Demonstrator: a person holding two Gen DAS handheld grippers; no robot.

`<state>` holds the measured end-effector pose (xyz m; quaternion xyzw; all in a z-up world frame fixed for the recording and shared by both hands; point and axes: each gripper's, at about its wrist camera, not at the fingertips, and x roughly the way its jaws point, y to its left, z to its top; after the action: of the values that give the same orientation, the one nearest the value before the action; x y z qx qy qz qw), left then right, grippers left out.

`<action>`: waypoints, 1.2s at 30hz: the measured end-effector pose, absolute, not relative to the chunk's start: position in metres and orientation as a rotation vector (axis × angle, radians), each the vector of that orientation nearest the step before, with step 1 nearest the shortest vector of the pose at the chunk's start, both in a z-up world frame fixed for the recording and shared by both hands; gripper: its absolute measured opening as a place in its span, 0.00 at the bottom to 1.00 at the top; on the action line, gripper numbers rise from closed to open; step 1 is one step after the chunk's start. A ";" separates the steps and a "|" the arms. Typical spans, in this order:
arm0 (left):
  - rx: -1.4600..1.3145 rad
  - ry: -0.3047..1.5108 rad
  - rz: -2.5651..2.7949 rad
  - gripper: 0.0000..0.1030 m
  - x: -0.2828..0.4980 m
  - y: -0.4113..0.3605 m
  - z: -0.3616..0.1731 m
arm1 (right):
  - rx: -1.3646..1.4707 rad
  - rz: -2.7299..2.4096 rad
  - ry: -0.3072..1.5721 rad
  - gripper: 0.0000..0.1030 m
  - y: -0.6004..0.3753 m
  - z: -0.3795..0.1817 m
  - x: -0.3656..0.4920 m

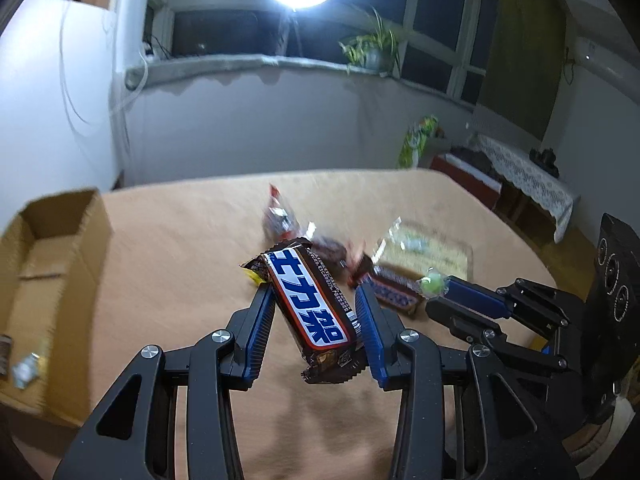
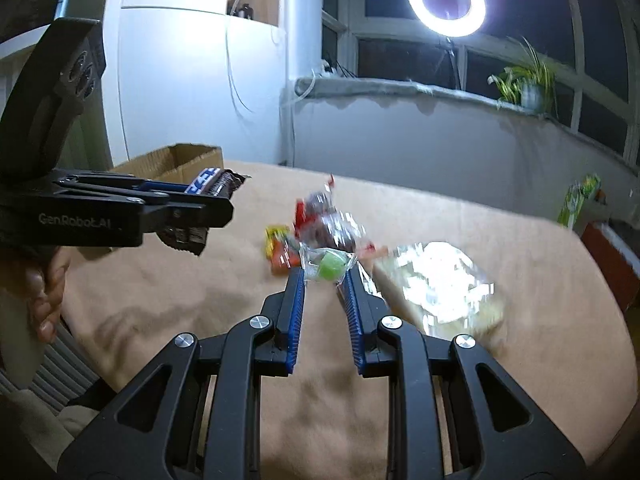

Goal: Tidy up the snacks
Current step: 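Drop the blue chocolate bar into the box with the left tool while the right drops green candy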

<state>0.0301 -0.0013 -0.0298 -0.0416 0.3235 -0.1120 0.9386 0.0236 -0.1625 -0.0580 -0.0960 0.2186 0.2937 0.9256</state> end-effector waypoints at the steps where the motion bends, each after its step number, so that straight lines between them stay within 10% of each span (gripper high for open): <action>1: -0.085 0.651 -0.222 0.39 0.029 0.002 -0.027 | -0.206 0.608 0.435 0.21 -0.157 -0.052 0.023; 36: -0.281 0.543 0.153 0.39 -0.030 0.219 -0.037 | -0.475 0.977 0.298 0.21 0.121 -0.014 0.006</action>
<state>-0.0304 0.2188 -0.0375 -0.1379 0.2669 0.0755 0.9508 0.0063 0.1209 -0.0142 -0.2253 0.1414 0.4632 0.8454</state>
